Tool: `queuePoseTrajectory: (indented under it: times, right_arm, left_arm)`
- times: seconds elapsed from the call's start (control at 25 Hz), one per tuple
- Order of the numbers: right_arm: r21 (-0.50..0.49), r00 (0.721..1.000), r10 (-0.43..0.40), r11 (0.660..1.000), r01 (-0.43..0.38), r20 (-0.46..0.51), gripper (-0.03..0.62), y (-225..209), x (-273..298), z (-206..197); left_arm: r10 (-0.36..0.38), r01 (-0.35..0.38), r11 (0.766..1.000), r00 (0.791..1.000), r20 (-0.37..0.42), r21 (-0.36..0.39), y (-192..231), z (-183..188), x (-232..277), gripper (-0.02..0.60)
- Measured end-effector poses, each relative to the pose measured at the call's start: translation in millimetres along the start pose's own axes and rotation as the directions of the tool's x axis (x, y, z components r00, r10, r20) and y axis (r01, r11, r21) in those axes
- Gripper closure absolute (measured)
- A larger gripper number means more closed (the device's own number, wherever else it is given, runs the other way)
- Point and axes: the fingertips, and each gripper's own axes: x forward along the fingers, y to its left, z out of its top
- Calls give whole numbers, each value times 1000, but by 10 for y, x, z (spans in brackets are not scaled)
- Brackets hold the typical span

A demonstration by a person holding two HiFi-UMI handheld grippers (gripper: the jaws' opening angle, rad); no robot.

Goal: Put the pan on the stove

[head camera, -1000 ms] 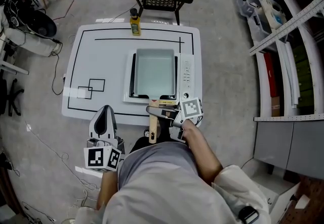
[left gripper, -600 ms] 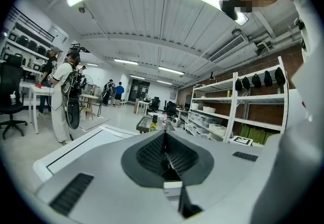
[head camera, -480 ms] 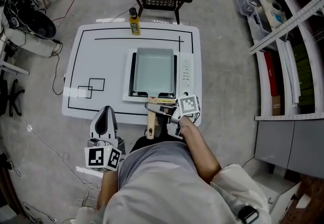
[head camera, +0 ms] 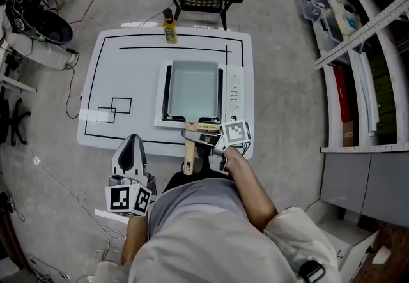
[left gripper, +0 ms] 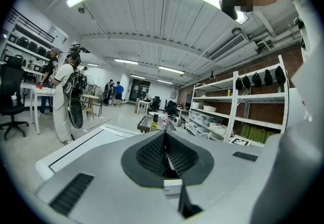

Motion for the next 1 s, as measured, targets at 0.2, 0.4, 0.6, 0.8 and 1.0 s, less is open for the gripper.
queuePoseTrajectory:
  times: [0.2,0.4,0.6,0.8,1.0]
  right_arm:
    - [4,1000,-22,1000,22,-22,430,-66,-32,-20]
    - [24,1000,-13,1000,14,-26,430,-84,-33,-18]
    - [39,999,-10,999,11,-32,430,-92,-35,-12]
    - [66,999,-2,998,4,-33,430,-119,-34,-17]
    - [41,999,-8,999,9,-35,428,-92,-29,-3]
  left_arm:
    - [-3,3,1000,1000,1,-14,-6,-11,-5,580]
    - [-8,8,1000,1000,-6,-22,-18,-46,-11,580]
    - [-23,23,999,1000,-14,-23,-77,-67,-10,580]
    - [-32,32,999,999,-5,-35,-88,-105,-19,580]
    - [-31,31,999,999,-9,-37,-93,-109,-38,580]
